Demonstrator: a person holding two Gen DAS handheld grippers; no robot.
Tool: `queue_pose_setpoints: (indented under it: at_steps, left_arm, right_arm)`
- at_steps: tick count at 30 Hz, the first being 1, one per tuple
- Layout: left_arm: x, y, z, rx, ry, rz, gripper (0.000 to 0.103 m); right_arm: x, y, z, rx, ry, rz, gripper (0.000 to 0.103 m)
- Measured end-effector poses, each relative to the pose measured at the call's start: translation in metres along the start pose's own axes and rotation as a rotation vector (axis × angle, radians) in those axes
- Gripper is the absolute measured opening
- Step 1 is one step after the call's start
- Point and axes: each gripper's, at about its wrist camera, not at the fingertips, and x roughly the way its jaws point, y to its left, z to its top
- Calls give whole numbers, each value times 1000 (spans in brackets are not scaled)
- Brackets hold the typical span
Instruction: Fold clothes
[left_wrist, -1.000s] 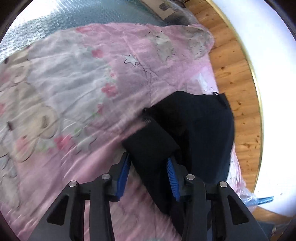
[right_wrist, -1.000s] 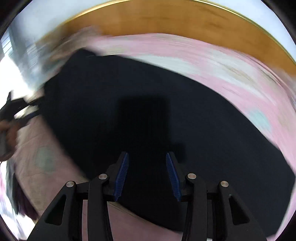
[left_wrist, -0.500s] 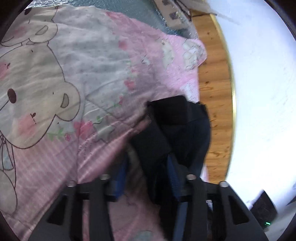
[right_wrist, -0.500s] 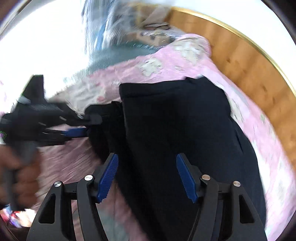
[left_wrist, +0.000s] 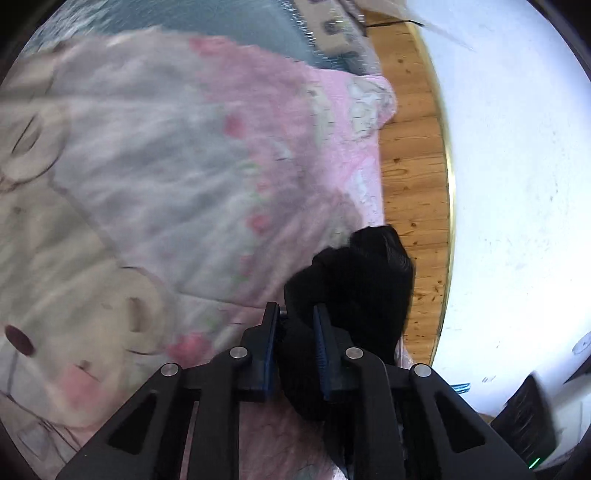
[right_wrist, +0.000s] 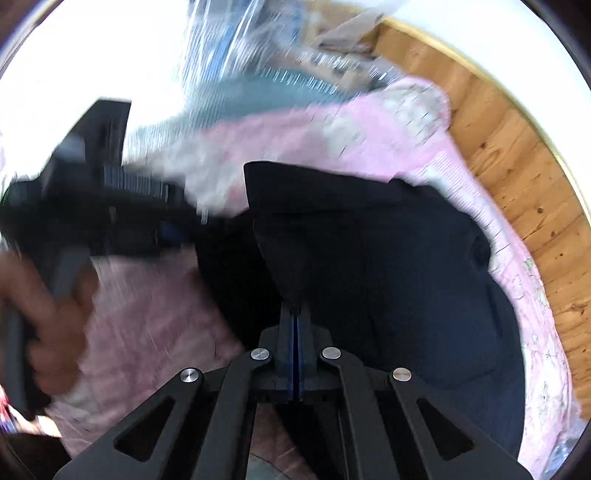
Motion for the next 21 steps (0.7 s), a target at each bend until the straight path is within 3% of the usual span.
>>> queue_pose_setpoints:
  at_steps: [4,5,7,9,11,15,19,21]
  left_arm:
    - [6,-18,-32,-35,14,-64,17]
    - [4,-21,-46,-34,17,-60,24]
    - [-1,-31,-84,-30,22,-49,36]
    - [11,-43,-97,-33,15,-30,63]
    - [25,-56,-107,-37,7,-8,74]
    - [53,-82,-126,-44,-10,34,75]
    - [69,-87,-135,-75,-55,12,74]
    - [87,-91,-141,-62,-37,4,54]
  right_arm:
    - [17,8,-16,-25,9,4,2]
    - [16,8,-18,-28,3,6,3]
    - [5,5,-26,1,-16,31,17]
    - [-8,1,-35,43,-41,54,27]
    - [-20,-7,-48,91,-53,32,31]
    - [-25,-15,-51,87,-64,-43,33]
    - [-10,-7,-18,9,-93,2,38]
    - [11,5,-7,-55,-52,-8,35]
